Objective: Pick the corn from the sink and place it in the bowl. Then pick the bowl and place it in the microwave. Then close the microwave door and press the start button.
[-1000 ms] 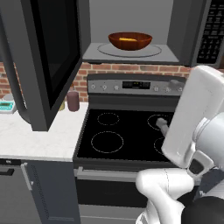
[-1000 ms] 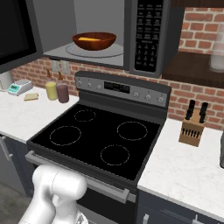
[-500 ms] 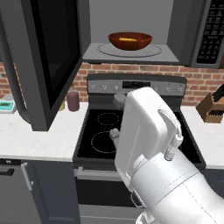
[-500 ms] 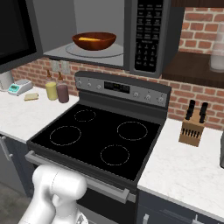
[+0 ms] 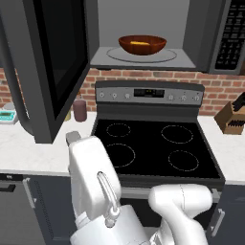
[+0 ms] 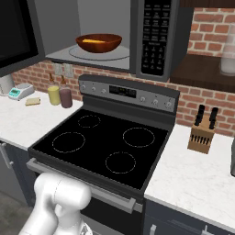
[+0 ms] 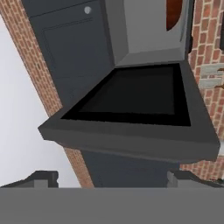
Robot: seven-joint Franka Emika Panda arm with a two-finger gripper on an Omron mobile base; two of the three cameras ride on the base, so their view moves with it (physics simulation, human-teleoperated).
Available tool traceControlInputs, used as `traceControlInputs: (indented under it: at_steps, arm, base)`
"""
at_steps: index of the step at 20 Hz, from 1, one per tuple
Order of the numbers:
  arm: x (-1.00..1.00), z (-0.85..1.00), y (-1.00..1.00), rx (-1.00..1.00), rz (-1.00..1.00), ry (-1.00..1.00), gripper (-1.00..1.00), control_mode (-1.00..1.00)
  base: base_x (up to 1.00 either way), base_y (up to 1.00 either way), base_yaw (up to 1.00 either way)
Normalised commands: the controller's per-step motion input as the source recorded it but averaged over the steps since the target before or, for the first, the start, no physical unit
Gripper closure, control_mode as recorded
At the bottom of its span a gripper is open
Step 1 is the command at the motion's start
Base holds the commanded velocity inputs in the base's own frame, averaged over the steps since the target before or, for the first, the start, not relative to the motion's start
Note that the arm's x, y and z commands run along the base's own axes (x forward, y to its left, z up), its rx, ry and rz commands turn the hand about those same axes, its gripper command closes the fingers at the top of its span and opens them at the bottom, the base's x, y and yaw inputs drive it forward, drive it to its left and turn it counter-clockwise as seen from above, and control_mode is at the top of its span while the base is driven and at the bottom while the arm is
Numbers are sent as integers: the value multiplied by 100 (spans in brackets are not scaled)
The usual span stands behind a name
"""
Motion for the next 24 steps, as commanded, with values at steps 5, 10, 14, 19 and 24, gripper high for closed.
traceControlInputs:
  at_steps: [5, 10, 14, 19, 24]
  arm:
    - [-17, -27, 67, 13, 0, 0, -100, -100]
    - [-3, -32, 67, 17, 0, 0, -100, -100]
    - [3, -43, 64, 21, -3, 0, -100, -100]
    - [27, -56, 78, 22, -10, 0, -100, -100]
    - [56, -55, 82, 21, -12, 2, -100, -100]
  base:
    - [0, 0, 0]
    - [0, 0, 0]
    - [0, 0, 0]
    - [0, 0, 0]
    - [0, 0, 0]
